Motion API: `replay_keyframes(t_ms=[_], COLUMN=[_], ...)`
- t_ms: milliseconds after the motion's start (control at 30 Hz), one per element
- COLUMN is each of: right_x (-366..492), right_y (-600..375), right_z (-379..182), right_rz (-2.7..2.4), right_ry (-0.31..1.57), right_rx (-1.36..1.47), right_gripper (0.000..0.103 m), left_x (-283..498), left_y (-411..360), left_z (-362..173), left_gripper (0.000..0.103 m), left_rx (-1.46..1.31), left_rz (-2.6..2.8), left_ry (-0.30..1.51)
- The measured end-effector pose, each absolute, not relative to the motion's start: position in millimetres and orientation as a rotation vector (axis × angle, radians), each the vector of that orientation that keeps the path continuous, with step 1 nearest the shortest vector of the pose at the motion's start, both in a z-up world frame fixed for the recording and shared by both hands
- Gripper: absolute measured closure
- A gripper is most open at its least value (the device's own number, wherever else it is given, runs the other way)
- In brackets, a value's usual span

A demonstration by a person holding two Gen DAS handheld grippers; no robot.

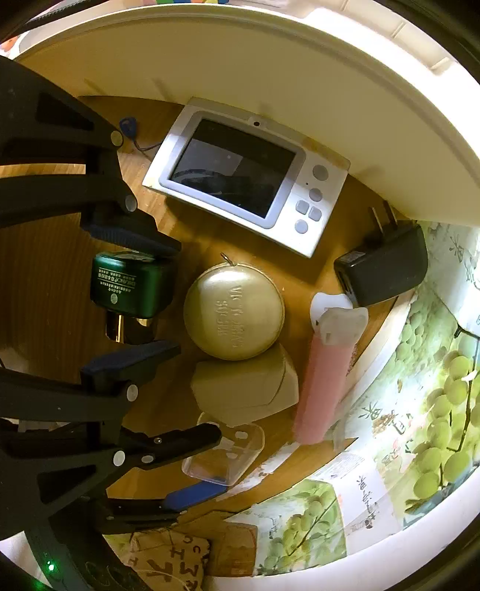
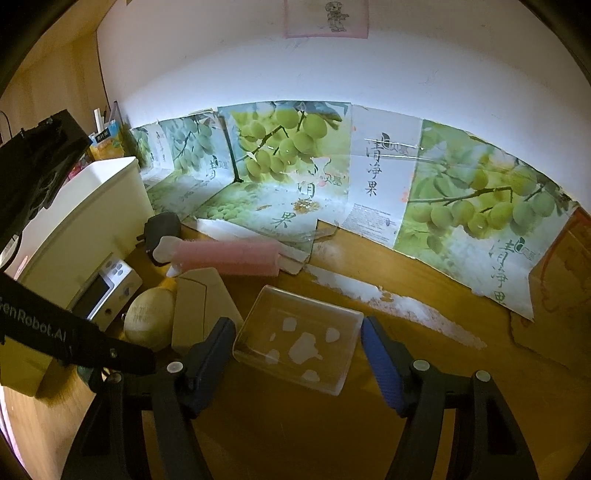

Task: Organize rigid objects
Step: 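Grasp the green gold-capped jar with the left tool while the right tool grasps the clear plastic box, then carry the green jar over the tray with the left tool while the right tool holds the clear box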

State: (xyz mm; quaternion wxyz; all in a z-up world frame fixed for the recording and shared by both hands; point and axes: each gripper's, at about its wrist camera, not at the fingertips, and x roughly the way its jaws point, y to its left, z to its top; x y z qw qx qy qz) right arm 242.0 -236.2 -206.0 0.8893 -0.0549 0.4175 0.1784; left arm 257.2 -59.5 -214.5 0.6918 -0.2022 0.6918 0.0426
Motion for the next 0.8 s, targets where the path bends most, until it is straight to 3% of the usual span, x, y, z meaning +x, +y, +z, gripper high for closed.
replay_keyframes(t_ms=[800], right_x=[150.1], right_y=[-245.4], right_z=[-185.7], right_rz=[0.354], right_ry=[0.915], right_rx=[-0.154], right_gripper=[0.034], left_x=[184.4], left_y=[-62.7], left_z=[-204.2], left_gripper=[0.056], left_rx=[-0.400], left_rz=[0.023], left_ry=[1.597])
